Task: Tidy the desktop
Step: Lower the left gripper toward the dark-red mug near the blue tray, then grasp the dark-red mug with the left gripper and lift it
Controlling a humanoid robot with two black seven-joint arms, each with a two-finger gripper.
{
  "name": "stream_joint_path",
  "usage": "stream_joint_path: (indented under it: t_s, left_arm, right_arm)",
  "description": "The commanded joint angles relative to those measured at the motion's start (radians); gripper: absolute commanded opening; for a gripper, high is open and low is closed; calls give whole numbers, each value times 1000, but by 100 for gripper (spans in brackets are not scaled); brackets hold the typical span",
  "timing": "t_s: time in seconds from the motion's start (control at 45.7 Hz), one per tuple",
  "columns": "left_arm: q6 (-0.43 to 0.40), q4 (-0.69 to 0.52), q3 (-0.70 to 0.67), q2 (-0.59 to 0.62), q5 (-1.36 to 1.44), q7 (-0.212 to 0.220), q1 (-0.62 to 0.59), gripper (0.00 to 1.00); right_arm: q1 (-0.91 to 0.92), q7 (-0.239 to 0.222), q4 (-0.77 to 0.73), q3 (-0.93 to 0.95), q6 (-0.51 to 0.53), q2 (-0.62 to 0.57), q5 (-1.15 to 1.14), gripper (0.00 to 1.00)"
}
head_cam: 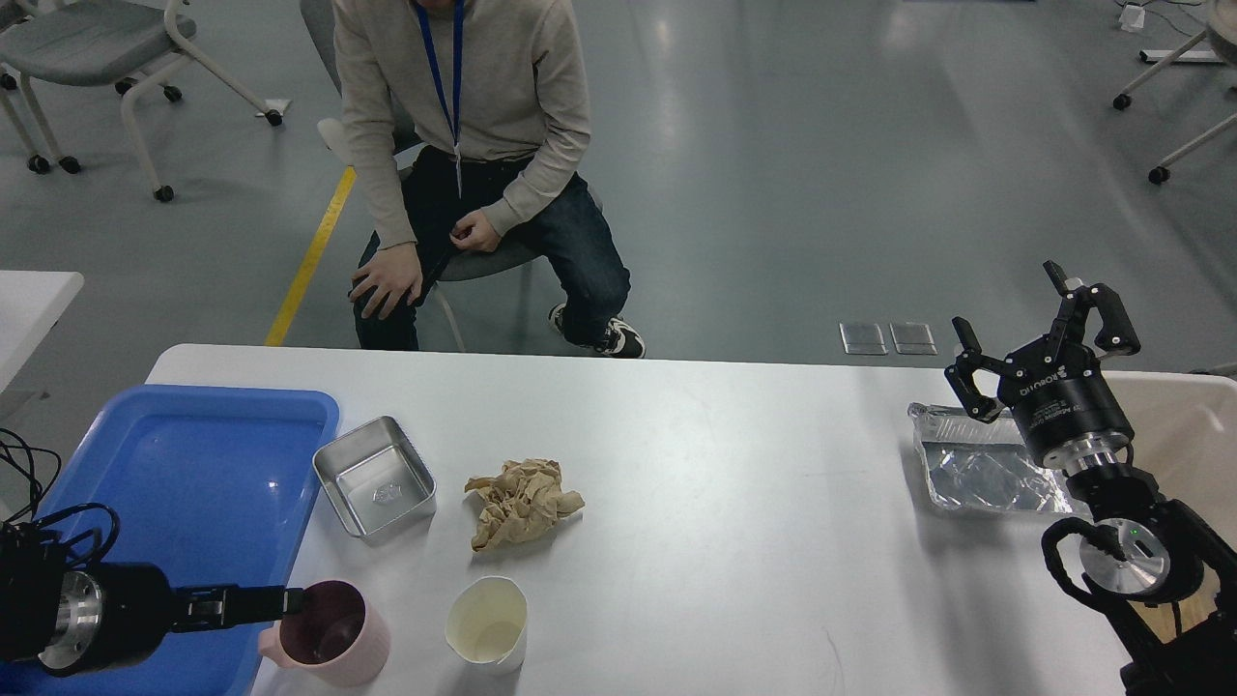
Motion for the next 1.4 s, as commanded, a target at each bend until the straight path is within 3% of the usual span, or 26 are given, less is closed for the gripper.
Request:
stream_joint_path:
  t_s: [0.0,0.416,0.57,0.986,1.314,1.38]
  left_arm:
    - [5,7,38,-16,9,-1,-23,90]
    - [-1,45,81,-86,132,-1,-55,80]
    - [-1,48,124,-96,134,-1,-82,63]
    - [-2,96,159,-119,134,1,-124,43]
    - [-24,94,159,-136,132,-12,-135,3]
    - [-24,93,159,-140,132,-15,-141,0]
  right_arm:
    - [-1,0,0,2,1,-1,0,100]
    - [-1,2,0,13,2,-12,0,100]
    - [-1,2,0,15,2,-14,0,100]
    - [-3,2,0,21,4,-14,0,100]
    - [-11,2,-1,35,4,-14,0,100]
    - [-11,2,-3,35,4,-12,0,100]
